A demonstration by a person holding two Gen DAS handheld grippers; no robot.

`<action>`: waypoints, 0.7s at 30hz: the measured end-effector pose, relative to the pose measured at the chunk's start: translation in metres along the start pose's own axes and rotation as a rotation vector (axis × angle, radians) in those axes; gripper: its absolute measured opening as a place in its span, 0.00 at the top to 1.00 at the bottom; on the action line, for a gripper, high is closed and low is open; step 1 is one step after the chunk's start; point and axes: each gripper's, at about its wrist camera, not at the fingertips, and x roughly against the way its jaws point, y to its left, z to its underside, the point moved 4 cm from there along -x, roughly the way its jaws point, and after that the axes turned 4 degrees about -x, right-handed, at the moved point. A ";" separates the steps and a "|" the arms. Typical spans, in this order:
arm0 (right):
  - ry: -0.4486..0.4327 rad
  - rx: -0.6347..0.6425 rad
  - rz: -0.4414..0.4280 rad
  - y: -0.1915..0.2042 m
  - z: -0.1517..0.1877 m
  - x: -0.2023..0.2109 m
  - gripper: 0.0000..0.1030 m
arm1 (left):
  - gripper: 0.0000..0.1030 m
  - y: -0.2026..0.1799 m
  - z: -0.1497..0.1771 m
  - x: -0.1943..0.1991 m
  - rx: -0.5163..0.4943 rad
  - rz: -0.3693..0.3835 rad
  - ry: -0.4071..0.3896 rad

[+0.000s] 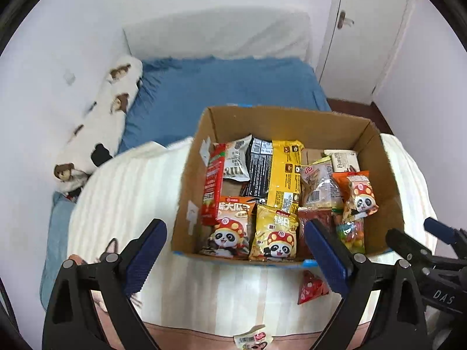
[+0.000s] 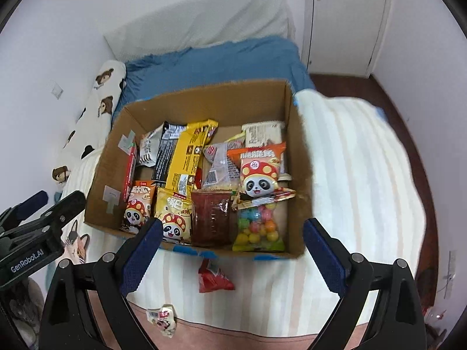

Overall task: Organize snacks
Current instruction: 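Raise both tools away from the box toward the bed edge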

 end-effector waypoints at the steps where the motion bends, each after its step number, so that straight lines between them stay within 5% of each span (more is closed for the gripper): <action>1: -0.016 0.004 0.005 0.000 0.004 0.007 0.05 | 0.06 0.000 0.005 0.007 -0.001 -0.006 -0.011; 14: -0.127 -0.006 -0.029 0.003 0.057 0.086 0.05 | 0.06 -0.001 0.059 0.073 0.009 -0.013 -0.114; 21: -0.114 -0.034 -0.082 -0.003 0.084 0.090 0.02 | 0.06 -0.003 0.077 0.089 0.015 -0.028 -0.149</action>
